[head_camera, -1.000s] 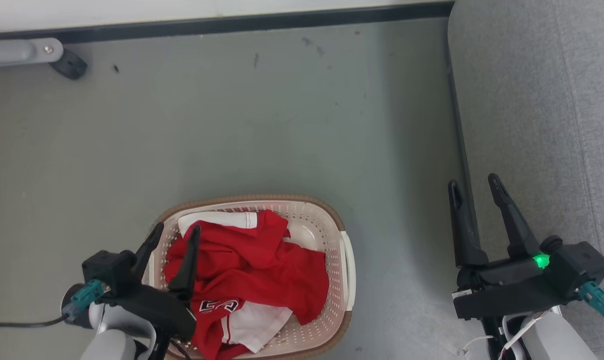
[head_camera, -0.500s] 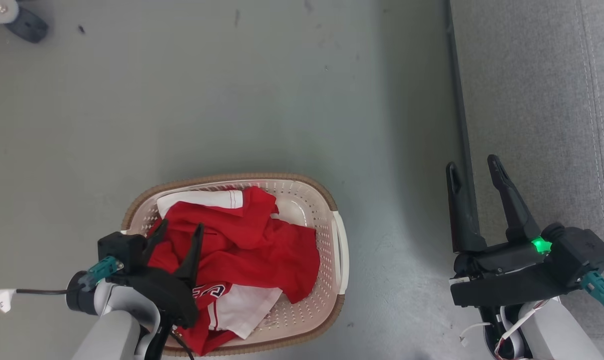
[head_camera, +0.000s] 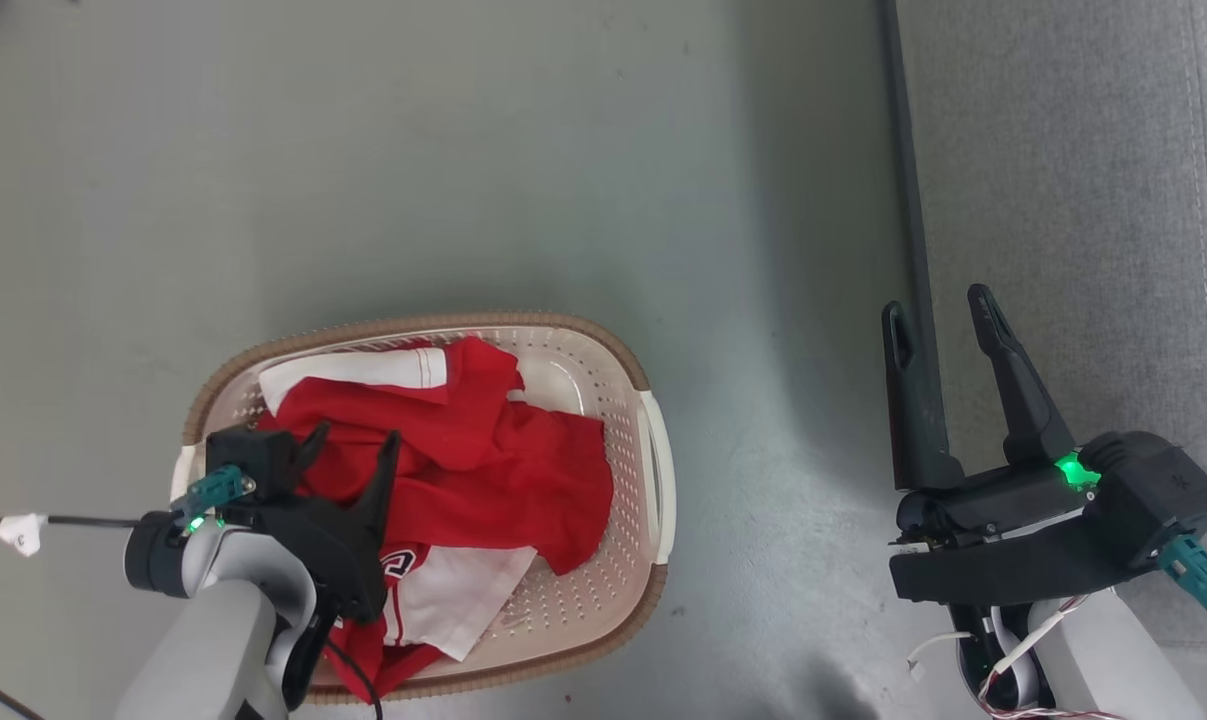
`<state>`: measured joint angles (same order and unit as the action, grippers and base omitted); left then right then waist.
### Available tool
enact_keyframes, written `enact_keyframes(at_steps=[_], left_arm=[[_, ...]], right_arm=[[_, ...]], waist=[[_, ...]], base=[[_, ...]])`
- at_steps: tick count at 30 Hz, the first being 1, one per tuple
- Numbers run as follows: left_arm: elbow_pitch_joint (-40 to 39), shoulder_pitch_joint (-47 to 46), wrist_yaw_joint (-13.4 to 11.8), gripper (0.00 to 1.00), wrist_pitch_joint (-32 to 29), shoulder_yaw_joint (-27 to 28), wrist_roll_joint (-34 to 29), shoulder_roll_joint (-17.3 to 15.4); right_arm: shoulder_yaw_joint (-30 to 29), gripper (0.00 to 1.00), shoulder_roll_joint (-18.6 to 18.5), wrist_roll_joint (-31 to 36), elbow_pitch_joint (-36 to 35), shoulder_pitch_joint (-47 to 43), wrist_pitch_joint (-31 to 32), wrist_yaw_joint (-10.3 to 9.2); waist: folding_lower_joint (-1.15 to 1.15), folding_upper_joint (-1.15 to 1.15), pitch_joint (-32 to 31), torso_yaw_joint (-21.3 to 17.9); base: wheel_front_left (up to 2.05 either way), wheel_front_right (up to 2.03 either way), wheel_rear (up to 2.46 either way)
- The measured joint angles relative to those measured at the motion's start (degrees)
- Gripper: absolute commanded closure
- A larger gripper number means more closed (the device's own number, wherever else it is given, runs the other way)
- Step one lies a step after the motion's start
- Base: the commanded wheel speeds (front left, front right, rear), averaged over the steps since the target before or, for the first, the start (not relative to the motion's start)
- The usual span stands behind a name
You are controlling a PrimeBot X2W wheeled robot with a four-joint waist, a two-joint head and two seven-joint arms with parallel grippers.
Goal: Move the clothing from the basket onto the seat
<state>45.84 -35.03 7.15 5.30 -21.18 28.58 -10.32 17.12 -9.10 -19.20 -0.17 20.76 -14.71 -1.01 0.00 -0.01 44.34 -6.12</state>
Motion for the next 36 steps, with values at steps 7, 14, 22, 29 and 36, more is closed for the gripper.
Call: enact_keyframes(at_steps=[7, 14, 22, 29, 36], left_arm=[[4.55, -3.08, 0.0, 0.0, -1.54, -0.96, -0.16, -0.33], [8.24, -5.72, 0.01, 0.0, -2.53, -1.4, -0.35, -0.29], [13.34, -7.87, -0.52, 0.0, -4.36, -1.0, -0.34, -0.24], [15.52, -8.73, -0.65, 0.0, -5.04, -2.22, -1.16, 0.1], [17.81, -11.22, -0.58, 0.57, -6.98, -5.12, -3.86, 0.89]], right_arm=[[0.4, 0.0, 0.96, 0.77, -0.98, 1.08, 0.0, 0.09], [0.42, 0.0, 1.47, 1.19, -1.38, 1.05, 0.0, 0.56], [0.27, 0.0, 1.93, 1.59, -1.91, 0.96, 0.0, 1.0], [0.01, 0.0, 2.44, 1.97, -1.9, 0.85, 0.0, 1.01], [0.02, 0.0, 2.85, 2.19, -1.87, 0.84, 0.0, 1.1]], waist=[[0.0, 0.0, 2.33, -1.05], [0.0, 0.0, 4.44, -2.1], [0.0, 0.0, 6.43, -3.32], [0.0, 0.0, 7.14, -3.65], [0.0, 0.01, 7.4, -3.68]], base=[[0.0, 0.0, 0.0], [0.0, 0.0, 0.0], [0.0, 0.0, 0.0], [0.0, 0.0, 0.0], [0.0, 0.0, 0.0]])
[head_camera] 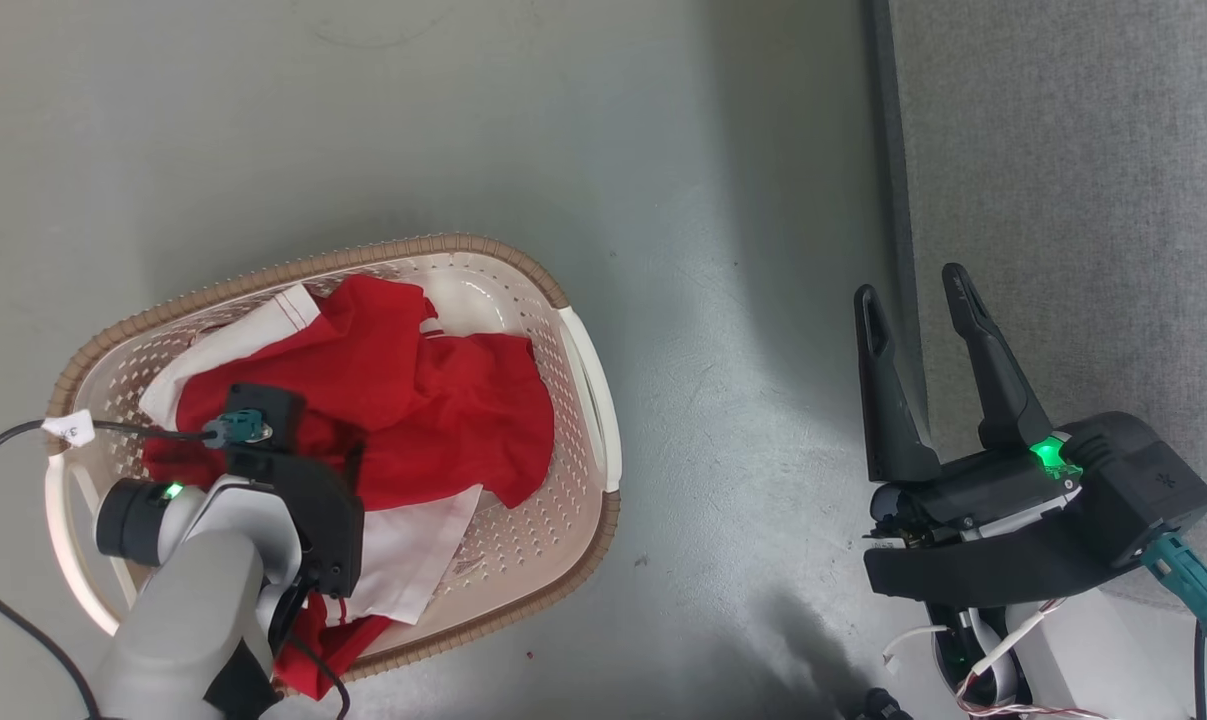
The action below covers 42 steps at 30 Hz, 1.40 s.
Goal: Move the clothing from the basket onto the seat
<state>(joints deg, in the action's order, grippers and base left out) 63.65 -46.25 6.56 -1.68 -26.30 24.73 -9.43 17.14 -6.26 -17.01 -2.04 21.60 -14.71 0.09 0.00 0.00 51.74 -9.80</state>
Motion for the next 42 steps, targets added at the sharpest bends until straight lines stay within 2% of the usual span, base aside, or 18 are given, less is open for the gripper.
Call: enact_keyframes(at_steps=[1, 10, 20, 29, 42], left_arm=[[0.33, -0.2, 0.0, 1.0, -0.26, -0.12, -0.11, 0.14], [1.9, -0.62, 0.07, 1.0, -0.14, -0.64, -0.12, 0.68], [2.63, -0.57, 0.49, 1.0, 2.89, -0.87, -0.09, 0.74], [2.59, 0.46, 0.55, 1.0, 6.78, -1.59, 0.33, 0.86], [0.07, 7.32, 0.59, 1.0, 13.41, -4.22, 2.72, 0.58]], right_arm=[[-0.01, 0.0, 0.03, 0.01, 0.01, 0.0, 0.0, 0.09], [-0.49, 0.0, 0.43, 0.21, 0.71, 0.05, 0.0, 0.69], [-0.75, 0.0, 1.21, 0.34, 2.68, 0.31, 0.0, 1.63], [-1.36, 0.0, 1.66, -0.11, 5.15, 1.35, 0.0, 2.78], [-2.25, 0.0, 1.82, -1.22, 9.93, 1.36, 0.0, 4.5]], waist=[[0.0, 0.0, 0.02, 0.01], [0.0, 0.0, -0.41, 0.3], [-0.01, 0.0, -3.39, 0.65], [-0.01, 0.0, -7.65, 0.87], [-0.01, 0.0, -16.4, 1.95]], base=[[0.0, 0.0, 0.0], [0.0, 0.0, 0.0], [0.0, 0.0, 0.0], [0.0, 0.0, 0.0], [0.0, 0.0, 0.0]])
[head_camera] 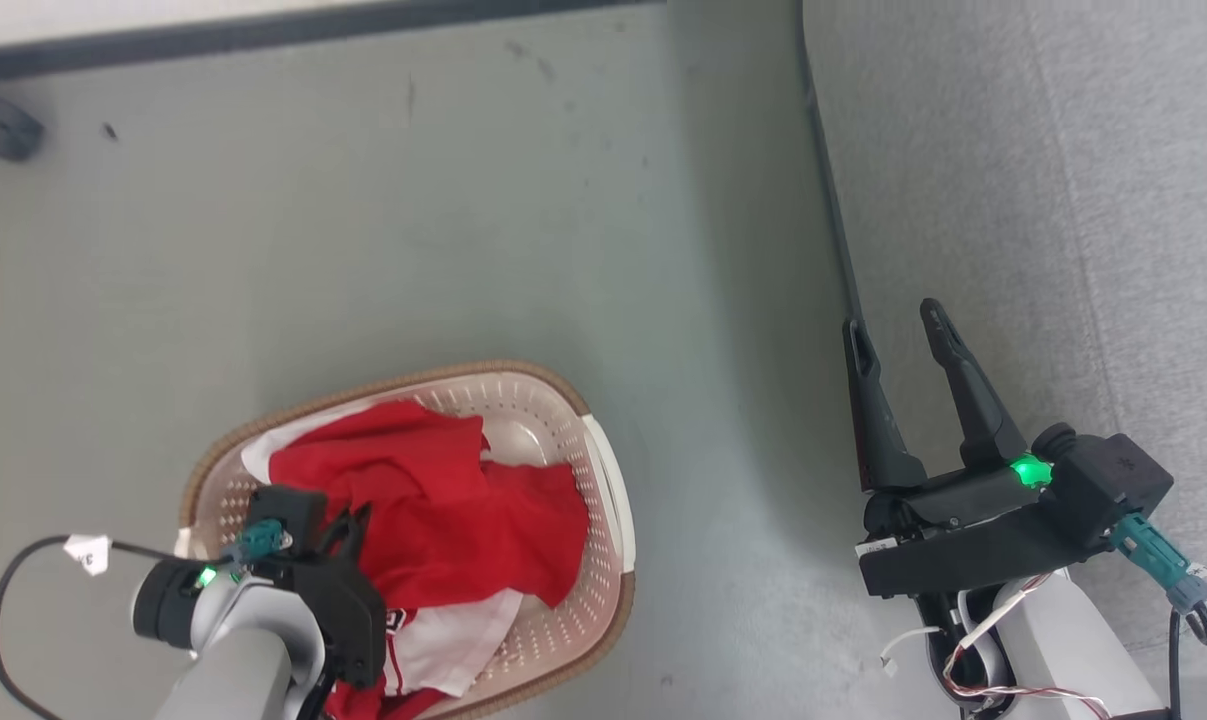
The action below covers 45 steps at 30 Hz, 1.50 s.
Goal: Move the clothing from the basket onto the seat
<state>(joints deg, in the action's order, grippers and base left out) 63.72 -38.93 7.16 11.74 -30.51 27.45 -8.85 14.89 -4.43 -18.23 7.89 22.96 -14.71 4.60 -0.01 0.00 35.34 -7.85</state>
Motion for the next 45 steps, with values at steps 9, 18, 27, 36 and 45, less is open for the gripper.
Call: enact_keyframes(at_steps=[9, 18, 27, 36, 45], left_arm=[[-4.99, 4.73, 0.41, 1.0, 2.03, -1.15, 2.57, -0.58], [-11.91, 9.3, 0.41, 1.0, 2.55, -1.97, 5.33, -1.58], [-21.56, 14.36, 0.41, 1.0, 2.55, -0.81, 8.29, -3.5], [-31.95, 17.68, 0.41, 1.0, 2.56, 1.05, 8.72, -4.8], [-44.21, 19.48, 0.41, 1.0, 2.57, 4.04, 8.24, -7.04]], right_arm=[[-0.16, 0.0, 0.03, -0.71, 3.34, -0.12, 0.0, 1.05], [-0.82, 0.0, -1.2, -1.93, 5.28, -3.56, 0.0, 1.66], [-0.86, 0.0, -1.93, -3.02, 6.02, -6.28, 0.0, 1.98], [0.13, 0.0, -2.9, -3.67, 6.01, -9.23, 0.0, 2.46], [2.37, 0.0, -3.22, -4.55, 5.43, -10.79, 0.01, 2.47]], waist=[[0.0, 0.0, -6.74, 0.48], [0.0, 0.0, -14.0, 1.07], [0.0, 0.0, -20.56, 2.3], [0.0, 0.0, -25.47, 3.54], [0.0, 0.0, -29.08, 4.9]], base=[[0.0, 0.0, 0.0], [0.0, 0.0, 0.0], [0.0, 0.0, 0.0], [0.0, 0.0, 0.0], [0.0, 0.0, 0.0]])
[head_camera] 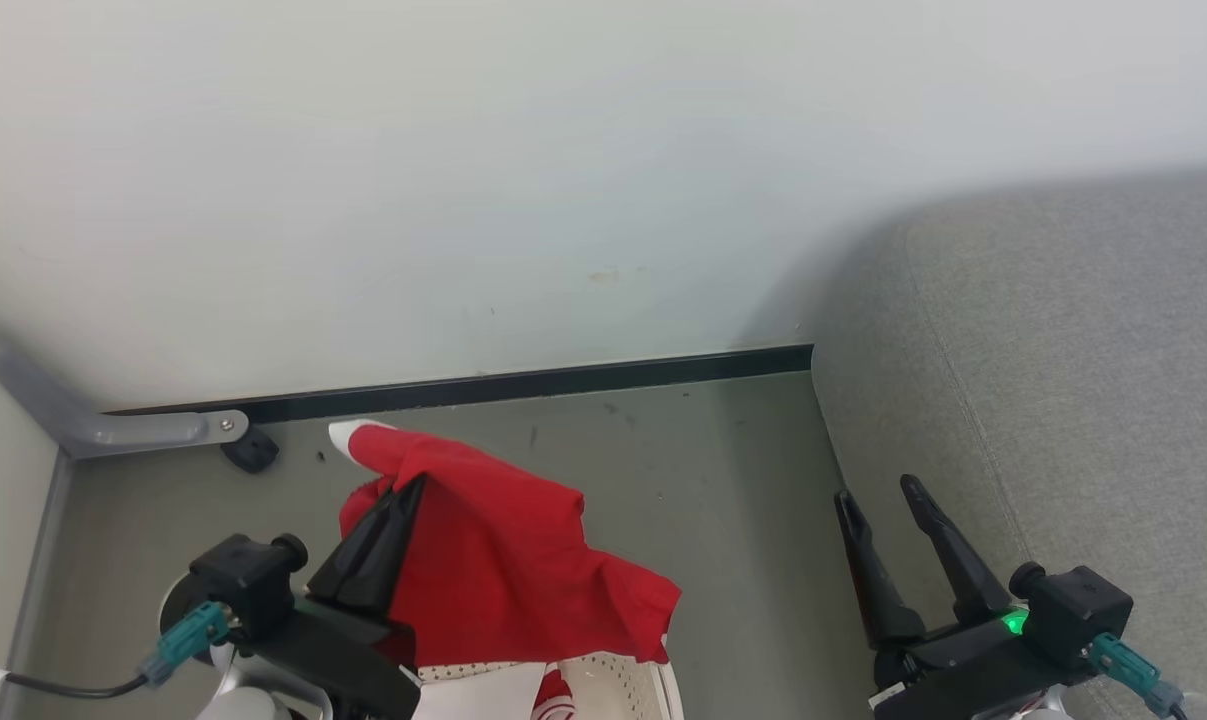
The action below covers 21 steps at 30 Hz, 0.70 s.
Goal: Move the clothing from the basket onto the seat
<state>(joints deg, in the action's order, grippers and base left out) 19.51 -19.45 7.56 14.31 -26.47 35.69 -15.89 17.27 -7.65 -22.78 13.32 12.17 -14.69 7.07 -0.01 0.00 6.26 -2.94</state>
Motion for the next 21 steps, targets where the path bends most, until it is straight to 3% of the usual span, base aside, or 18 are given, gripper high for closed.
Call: enact_keyframes(at_steps=[13, 21], left_arm=[[-10.7, 0.25, -1.56, 1.0, 0.01, 1.4, -0.94, -1.92], [-14.1, 0.19, -2.13, 1.0, -1.02, 0.35, -1.59, -1.93]], right_arm=[[4.99, 0.0, -2.07, -2.42, -1.91, 0.04, -0.01, 0.0], [13.39, 0.0, -3.5, -3.16, -2.1, 2.26, 0.05, 0.0]], waist=[[0.01, -0.01, -1.37, 0.01], [0.01, -0.01, -1.32, 0.32]], base=[[0.0, 0.0, 0.0], [0.0, 0.0, 0.0]])
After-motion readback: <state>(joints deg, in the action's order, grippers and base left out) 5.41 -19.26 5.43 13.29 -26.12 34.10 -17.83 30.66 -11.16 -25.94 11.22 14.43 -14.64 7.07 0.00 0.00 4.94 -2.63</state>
